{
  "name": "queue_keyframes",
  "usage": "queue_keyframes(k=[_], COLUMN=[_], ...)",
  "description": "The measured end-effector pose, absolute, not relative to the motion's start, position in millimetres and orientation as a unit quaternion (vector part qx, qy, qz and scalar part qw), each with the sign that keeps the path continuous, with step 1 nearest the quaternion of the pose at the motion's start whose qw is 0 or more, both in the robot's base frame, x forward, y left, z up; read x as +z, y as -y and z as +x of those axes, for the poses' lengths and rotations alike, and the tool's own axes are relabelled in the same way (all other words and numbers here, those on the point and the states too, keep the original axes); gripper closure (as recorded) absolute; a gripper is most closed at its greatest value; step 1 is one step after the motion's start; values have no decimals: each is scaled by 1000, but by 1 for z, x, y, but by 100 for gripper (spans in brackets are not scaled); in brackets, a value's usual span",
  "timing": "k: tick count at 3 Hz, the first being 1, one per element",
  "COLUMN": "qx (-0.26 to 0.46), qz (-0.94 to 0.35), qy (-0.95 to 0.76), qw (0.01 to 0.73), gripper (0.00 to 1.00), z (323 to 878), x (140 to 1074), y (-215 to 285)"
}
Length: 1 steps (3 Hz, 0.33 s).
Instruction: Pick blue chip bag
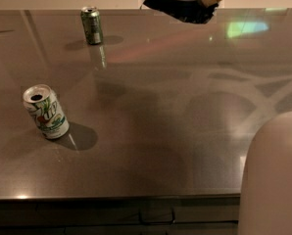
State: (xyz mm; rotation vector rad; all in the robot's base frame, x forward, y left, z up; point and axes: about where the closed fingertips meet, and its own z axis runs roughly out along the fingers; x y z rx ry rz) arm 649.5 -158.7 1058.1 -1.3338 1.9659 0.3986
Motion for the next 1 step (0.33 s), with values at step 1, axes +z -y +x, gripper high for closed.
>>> queue_keyframes(k=[1], qx=[154], qz=[-514], qy=[-761], qw=[366], gripper=[100], z=[656], x=[1058], y=[156])
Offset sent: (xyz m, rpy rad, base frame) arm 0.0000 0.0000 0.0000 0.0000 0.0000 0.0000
